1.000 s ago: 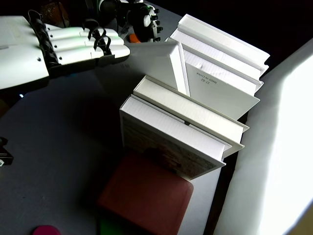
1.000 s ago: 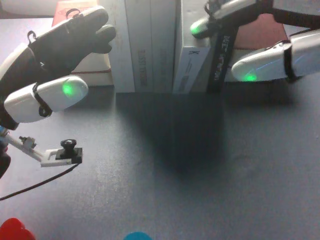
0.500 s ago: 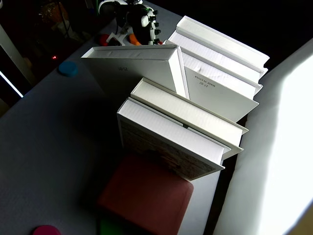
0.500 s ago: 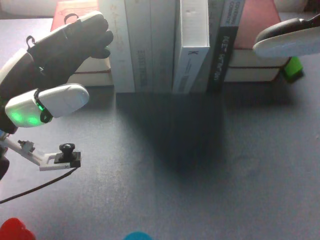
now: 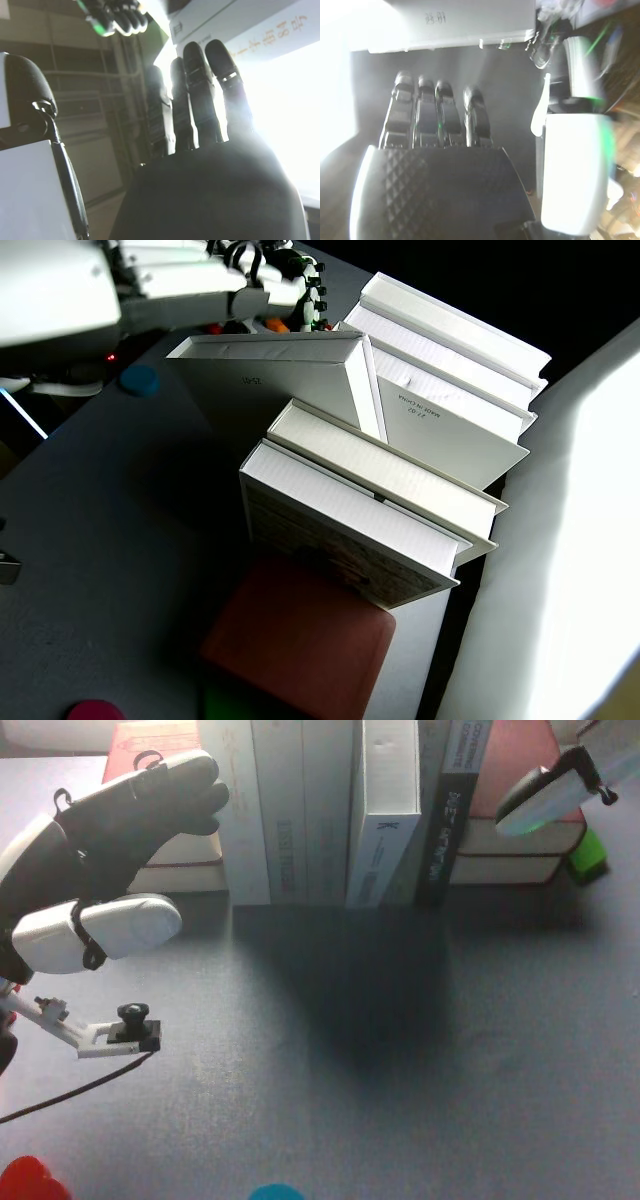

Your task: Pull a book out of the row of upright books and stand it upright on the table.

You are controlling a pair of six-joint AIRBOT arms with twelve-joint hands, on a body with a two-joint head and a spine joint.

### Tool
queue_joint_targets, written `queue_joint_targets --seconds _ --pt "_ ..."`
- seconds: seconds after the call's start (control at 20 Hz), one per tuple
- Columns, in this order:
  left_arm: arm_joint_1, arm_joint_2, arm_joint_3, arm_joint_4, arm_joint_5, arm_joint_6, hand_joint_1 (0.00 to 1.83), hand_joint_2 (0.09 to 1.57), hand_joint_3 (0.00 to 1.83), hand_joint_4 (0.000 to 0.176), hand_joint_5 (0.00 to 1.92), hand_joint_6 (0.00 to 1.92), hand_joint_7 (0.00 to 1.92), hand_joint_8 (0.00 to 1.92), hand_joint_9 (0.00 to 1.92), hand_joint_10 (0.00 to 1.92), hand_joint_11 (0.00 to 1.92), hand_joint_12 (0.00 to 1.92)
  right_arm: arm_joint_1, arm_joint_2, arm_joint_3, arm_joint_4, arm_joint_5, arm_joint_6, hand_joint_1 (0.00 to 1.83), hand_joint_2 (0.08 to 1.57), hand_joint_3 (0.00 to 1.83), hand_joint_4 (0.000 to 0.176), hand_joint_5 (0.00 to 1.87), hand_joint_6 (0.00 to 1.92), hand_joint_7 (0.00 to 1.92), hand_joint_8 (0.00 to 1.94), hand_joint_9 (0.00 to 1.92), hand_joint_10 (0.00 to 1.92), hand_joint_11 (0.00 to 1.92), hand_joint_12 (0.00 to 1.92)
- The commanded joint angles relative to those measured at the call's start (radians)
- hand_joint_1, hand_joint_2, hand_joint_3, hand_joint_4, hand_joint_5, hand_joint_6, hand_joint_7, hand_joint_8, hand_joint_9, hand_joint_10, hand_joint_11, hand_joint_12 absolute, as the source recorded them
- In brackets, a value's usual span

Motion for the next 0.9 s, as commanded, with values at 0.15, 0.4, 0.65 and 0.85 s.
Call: queue_joint_targets --seconds 0.15,0.4,0.65,0.85 --pt "-0.007 0.008 -0.006 -0.026 -0.112 -0.011 1.05 0.81 0.0 0.09 0.59 0.03 0.42 0.01 0.45 0.01 0.0 1.16 0.04 -0.008 -0.004 -0.02 -0.021 0.021 0.95 0.85 0.0 0.176 0.0 0.0 0.0 0.0 0.0 0.0 0.0 0.0" --pt "-0.008 0.009 -0.007 -0.026 -0.113 -0.011 1.03 0.82 0.0 0.088 0.57 0.02 0.42 0.0 0.47 0.01 0.0 1.18 0.045 -0.044 0.011 -0.064 -0.022 0.027 1.02 0.87 0.0 0.137 0.0 0.0 0.0 0.0 0.0 0.0 0.0 0.0" --pt "-0.011 0.013 -0.01 -0.026 -0.112 -0.011 1.03 0.84 0.0 0.109 0.56 0.01 0.4 0.0 0.49 0.01 0.0 1.17 0.036 -0.088 0.041 -0.109 -0.043 0.032 1.22 0.85 0.0 0.175 0.0 0.0 0.0 0.0 0.0 0.0 0.0 0.0" --pt "-0.014 0.014 -0.011 -0.026 -0.114 -0.011 1.03 0.84 0.0 0.108 0.56 0.01 0.4 0.0 0.48 0.01 0.0 1.15 0.0 -0.138 0.087 -0.146 -0.045 0.081 1.05 0.7 0.06 0.176 0.0 0.0 0.0 0.0 0.0 0.0 0.0 1.06"
